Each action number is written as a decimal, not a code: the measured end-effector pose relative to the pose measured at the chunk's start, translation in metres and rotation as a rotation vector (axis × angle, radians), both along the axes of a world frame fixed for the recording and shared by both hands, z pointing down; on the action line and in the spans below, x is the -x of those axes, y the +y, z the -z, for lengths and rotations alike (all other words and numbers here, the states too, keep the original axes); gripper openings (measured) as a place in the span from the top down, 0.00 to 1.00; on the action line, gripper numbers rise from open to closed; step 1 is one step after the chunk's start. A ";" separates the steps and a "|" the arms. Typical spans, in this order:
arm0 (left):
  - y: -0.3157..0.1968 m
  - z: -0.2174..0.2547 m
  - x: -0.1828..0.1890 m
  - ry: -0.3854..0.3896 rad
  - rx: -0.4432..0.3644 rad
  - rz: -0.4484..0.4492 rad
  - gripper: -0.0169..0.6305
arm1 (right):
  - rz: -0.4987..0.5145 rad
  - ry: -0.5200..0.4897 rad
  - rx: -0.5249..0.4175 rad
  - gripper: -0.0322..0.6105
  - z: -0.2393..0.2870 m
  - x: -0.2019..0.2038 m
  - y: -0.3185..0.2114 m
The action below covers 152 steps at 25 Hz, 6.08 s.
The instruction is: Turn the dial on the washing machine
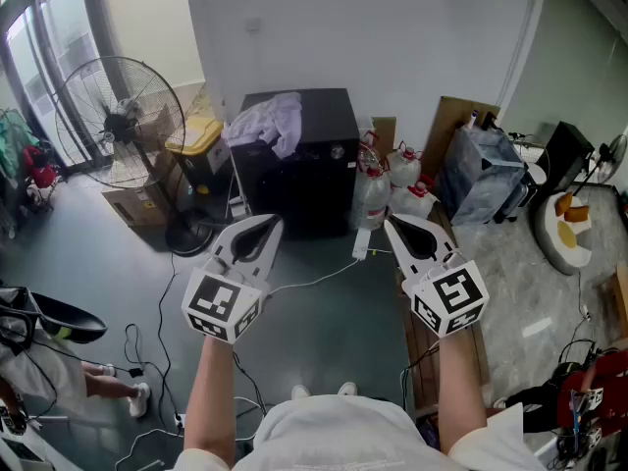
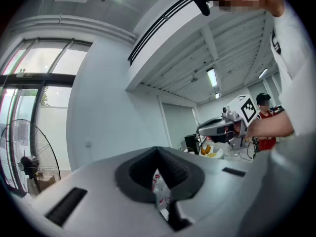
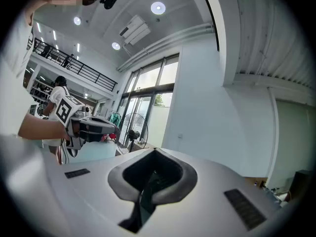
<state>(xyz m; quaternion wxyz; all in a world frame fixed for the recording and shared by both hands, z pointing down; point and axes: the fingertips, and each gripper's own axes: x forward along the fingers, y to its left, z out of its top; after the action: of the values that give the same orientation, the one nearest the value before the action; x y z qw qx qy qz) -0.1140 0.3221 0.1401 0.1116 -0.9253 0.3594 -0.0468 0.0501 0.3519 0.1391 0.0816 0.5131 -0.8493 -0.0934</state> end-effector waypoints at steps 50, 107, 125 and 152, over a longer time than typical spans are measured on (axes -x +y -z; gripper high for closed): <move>-0.406 -0.055 -0.005 -0.052 0.037 0.082 0.95 | -0.021 0.030 0.016 0.93 -0.038 -0.036 -0.386; -0.515 -0.357 -0.065 -0.089 0.493 0.192 0.95 | -0.153 0.257 0.406 0.55 -0.433 -0.086 -0.647; -0.509 -0.380 -0.068 -0.130 0.515 0.164 0.95 | -0.396 -0.013 0.515 0.54 -0.446 -0.101 -0.665; -0.505 -0.383 -0.076 -0.129 0.510 0.147 0.95 | -0.402 0.320 0.346 0.50 -0.441 -0.104 -0.652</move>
<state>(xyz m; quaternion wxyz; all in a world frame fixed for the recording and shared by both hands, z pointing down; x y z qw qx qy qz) -0.0384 -0.1828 0.5227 -0.1060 -0.8901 0.3942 -0.2026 0.1541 -0.3004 0.5803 0.3171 0.6280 -0.7107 -0.0089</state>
